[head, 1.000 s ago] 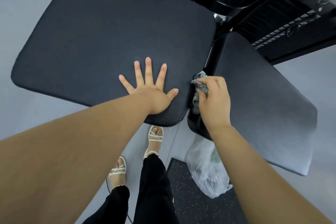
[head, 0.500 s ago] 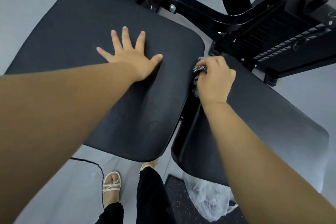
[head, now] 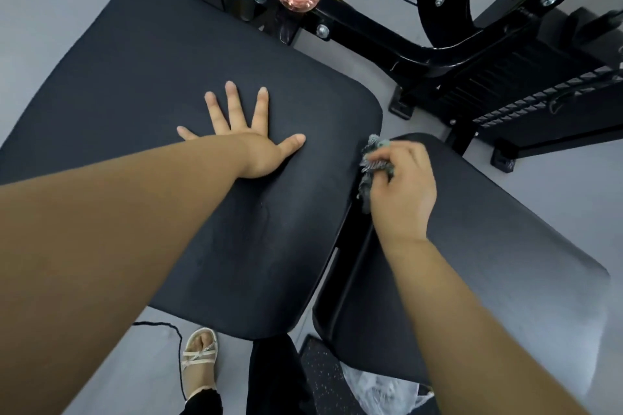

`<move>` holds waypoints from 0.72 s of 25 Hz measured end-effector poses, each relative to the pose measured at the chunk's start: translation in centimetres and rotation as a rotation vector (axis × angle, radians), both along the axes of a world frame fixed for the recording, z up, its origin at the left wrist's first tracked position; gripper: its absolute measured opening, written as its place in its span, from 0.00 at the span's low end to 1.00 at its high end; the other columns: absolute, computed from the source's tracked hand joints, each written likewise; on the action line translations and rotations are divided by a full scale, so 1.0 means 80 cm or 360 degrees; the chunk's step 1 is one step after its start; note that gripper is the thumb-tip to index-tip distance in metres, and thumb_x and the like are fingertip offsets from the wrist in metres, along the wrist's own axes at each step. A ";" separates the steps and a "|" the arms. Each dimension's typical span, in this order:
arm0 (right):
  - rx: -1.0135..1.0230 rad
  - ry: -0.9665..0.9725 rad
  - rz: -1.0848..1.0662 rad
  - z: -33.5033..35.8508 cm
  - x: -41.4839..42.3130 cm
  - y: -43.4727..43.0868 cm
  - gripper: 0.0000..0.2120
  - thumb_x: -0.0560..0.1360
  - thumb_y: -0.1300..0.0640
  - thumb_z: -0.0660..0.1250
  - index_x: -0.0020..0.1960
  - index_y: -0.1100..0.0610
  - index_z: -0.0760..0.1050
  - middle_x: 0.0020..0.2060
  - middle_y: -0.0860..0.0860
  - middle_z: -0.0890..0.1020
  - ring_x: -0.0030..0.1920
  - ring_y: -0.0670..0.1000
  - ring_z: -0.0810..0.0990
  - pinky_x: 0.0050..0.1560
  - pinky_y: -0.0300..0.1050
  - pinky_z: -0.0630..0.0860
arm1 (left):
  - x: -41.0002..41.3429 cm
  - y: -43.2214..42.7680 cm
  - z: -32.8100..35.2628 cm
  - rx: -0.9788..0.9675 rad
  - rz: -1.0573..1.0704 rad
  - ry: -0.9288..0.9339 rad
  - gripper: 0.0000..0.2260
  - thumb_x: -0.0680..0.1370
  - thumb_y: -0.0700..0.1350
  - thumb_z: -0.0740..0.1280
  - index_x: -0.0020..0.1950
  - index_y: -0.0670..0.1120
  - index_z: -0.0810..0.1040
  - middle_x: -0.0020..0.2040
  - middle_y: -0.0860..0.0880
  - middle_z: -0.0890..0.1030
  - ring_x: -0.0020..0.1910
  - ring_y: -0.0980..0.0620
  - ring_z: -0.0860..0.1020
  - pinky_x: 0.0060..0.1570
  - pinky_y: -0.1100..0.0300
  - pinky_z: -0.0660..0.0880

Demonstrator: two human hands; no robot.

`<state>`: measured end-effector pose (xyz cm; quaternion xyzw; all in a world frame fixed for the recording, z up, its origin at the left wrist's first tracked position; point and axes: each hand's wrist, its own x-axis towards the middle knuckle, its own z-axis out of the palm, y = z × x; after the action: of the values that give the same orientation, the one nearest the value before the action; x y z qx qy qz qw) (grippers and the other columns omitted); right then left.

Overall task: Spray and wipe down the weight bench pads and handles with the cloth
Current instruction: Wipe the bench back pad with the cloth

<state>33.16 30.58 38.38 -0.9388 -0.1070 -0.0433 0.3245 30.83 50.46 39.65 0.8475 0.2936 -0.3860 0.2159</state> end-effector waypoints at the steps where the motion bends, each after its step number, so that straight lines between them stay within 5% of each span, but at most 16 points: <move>1: -0.0012 0.0014 -0.0035 -0.001 0.020 0.006 0.16 0.65 0.74 0.59 0.41 0.57 0.80 0.45 0.50 0.77 0.47 0.48 0.75 0.42 0.29 0.65 | 0.000 0.000 0.000 -0.0010 -0.0006 0.0014 0.39 0.70 0.75 0.46 0.70 0.61 0.26 0.71 0.51 0.23 0.72 0.44 0.27 0.65 0.27 0.40; 5: -0.0112 0.0263 -0.0047 -0.002 0.116 0.043 0.16 0.70 0.73 0.59 0.49 0.58 0.78 0.52 0.52 0.78 0.53 0.50 0.76 0.44 0.28 0.63 | 0.002 0.001 -0.001 -0.0034 -0.0017 0.0048 0.40 0.70 0.75 0.45 0.69 0.61 0.25 0.70 0.51 0.22 0.71 0.43 0.25 0.64 0.27 0.39; 9: 0.0158 0.0538 0.0121 0.011 0.131 0.046 0.13 0.74 0.66 0.64 0.55 0.53 0.74 0.50 0.44 0.77 0.53 0.45 0.76 0.50 0.28 0.70 | 0.003 0.002 0.003 -0.0088 0.0005 0.0061 0.39 0.71 0.74 0.46 0.69 0.61 0.25 0.70 0.50 0.21 0.70 0.43 0.24 0.64 0.27 0.38; 14: 0.0451 0.0821 0.0071 0.019 0.130 0.033 0.10 0.74 0.60 0.68 0.51 0.46 0.75 0.48 0.45 0.80 0.49 0.43 0.78 0.49 0.35 0.74 | 0.003 0.003 0.002 -0.0088 -0.0002 0.0058 0.39 0.71 0.74 0.45 0.69 0.60 0.25 0.69 0.49 0.21 0.69 0.42 0.24 0.63 0.27 0.37; 18: 0.0154 0.1041 0.0300 0.010 0.158 0.091 0.07 0.79 0.55 0.61 0.56 0.52 0.75 0.49 0.49 0.79 0.49 0.48 0.77 0.48 0.40 0.73 | 0.003 0.003 -0.001 -0.0069 0.0001 0.0051 0.39 0.71 0.74 0.44 0.69 0.60 0.24 0.69 0.49 0.21 0.69 0.41 0.24 0.63 0.26 0.36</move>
<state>45.83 37.84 39.19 -0.8726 -0.0816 0.2851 0.3882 31.09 50.71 39.55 0.8363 0.2887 -0.4056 0.2297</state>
